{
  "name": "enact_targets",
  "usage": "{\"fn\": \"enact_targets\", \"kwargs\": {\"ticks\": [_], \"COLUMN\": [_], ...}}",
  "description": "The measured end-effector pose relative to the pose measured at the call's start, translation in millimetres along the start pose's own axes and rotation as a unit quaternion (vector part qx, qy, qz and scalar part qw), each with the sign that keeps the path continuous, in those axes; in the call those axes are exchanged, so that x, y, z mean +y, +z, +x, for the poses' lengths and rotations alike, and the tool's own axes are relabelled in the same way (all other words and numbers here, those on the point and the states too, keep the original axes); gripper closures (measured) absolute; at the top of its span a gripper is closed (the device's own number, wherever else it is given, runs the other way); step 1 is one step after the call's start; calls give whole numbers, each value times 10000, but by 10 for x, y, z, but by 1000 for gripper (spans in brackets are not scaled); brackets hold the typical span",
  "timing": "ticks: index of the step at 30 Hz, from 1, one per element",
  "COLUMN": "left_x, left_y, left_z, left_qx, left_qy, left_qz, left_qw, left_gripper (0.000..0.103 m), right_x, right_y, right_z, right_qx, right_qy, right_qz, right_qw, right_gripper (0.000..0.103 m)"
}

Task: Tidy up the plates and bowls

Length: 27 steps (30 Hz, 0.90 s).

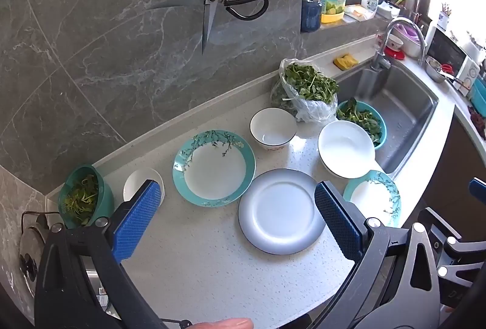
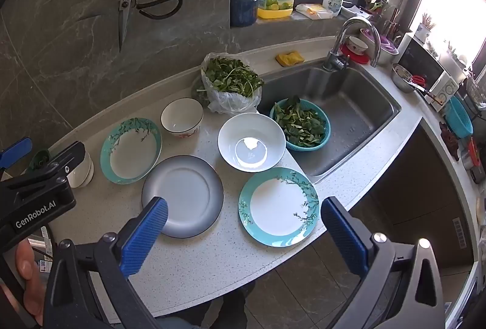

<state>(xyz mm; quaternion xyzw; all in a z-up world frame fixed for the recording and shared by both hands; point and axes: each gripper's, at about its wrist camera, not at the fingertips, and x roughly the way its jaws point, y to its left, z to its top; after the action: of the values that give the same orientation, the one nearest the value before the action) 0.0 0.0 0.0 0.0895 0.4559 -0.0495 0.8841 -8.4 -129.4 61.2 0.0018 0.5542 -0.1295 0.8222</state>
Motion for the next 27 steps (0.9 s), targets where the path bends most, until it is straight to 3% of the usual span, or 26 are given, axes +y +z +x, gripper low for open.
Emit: {"fn": "enact_targets", "kwargs": {"ticks": [27], "left_x": [-5], "left_y": [-1], "left_z": [47], "left_qx": [23], "left_qy": [57], "left_qz": [38], "left_qw": [10000], "left_gripper": [0], "right_x": [1], "right_y": [52], "right_z": [59], "right_qx": [38], "right_qy": [-15], "right_qz": [-4], "right_qw": [10000], "right_gripper": [0]}}
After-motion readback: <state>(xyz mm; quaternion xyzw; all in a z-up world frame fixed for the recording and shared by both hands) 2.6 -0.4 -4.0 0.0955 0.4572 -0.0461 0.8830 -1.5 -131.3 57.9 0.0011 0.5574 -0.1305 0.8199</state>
